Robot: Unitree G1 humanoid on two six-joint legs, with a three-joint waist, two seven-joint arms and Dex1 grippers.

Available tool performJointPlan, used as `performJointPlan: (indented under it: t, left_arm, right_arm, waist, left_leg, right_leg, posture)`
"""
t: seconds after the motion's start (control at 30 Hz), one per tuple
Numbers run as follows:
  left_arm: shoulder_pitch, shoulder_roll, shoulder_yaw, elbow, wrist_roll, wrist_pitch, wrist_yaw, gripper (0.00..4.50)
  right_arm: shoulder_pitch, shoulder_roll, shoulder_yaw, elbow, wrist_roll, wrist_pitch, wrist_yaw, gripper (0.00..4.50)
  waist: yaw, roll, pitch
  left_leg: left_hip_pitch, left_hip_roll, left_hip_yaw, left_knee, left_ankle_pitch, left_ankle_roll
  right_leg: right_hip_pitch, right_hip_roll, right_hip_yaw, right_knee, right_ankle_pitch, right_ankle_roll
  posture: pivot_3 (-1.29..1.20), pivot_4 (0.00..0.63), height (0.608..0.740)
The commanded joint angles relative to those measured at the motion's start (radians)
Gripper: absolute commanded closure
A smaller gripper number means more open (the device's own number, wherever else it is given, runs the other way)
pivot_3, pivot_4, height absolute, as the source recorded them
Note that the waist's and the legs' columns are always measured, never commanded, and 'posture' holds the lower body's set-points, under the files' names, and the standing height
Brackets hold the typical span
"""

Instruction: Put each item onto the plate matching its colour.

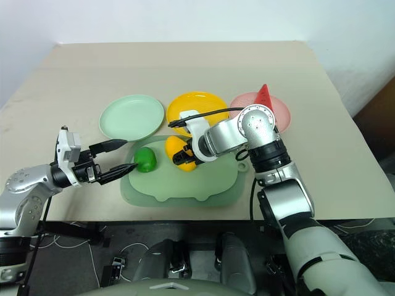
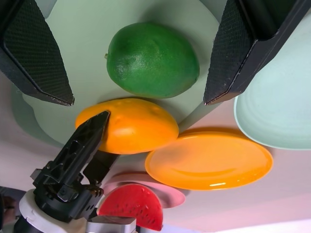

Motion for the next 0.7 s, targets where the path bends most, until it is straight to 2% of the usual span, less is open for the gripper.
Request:
performJointPlan:
  t: [0.03,0.13,0.3,0.43,0.7]
  left_arm:
    - [-0.001,0.005,0.03,-0.021,-0.015,-0.004,0.003,0.0]
    - [0.001,0.011,0.035,-0.015,-0.013,-0.008,-0.002,0.0]
    - [0.014,0.019,0.041,0.007,0.0,-0.028,-0.019,0.0]
    - [0.019,0.016,0.047,0.01,0.002,-0.034,-0.015,0.0]
    - [0.02,0.009,0.035,-0.048,-0.006,-0.003,0.026,0.0]
  right_arm:
    - [-0.004,0.002,-0.047,-0.069,-0.044,0.024,0.075,1.31]
    - [-0.034,-0.042,-0.088,-0.097,-0.004,0.034,0.161,1.31]
    - [-0.109,-0.119,-0.138,-0.07,-0.085,0.034,0.254,1.31]
    - [-0.153,-0.146,-0.125,0.006,-0.266,-0.039,0.358,1.31]
    - [-0.267,-0.095,0.062,0.459,-0.742,-0.451,0.748,1.31]
  waist:
    - [0.0,0.0,0.0]
    - [0.0,0.0,0.0]
    - [0.0,0.0,0.0]
    - [0.0,0.0,0.0]
    - [-0.002,0.0,0.0]
  left_leg:
    - [0.0,0.0,0.0,0.0,0.0,0.0]
    - [0.0,0.0,0.0,0.0,0.0,0.0]
    - [0.0,0.0,0.0,0.0,0.0,0.0]
    - [0.0,0.0,0.0,-0.001,0.0,0.0]
    - [0.0,0.0,0.002,-0.001,0.0,0.0]
  right_leg:
    - [0.0,0.0,0.0,0.0,0.0,0.0]
    - [0.0,0.0,0.0,0.0,0.0,0.0]
    - [0.0,0.0,0.0,-0.001,0.0,0.0]
    - [-0.001,0.0,0.0,-0.001,0.0,0.0]
    - [-0.001,0.0,0.0,-0.001,0.0,0.0]
  posture:
    - [0.0,0.15,0.696]
    - [0.0,0.15,0.696]
    - [0.0,0.15,0.696]
    - [0.0,0.15,0.696]
    - [0.0,0.15,0.696]
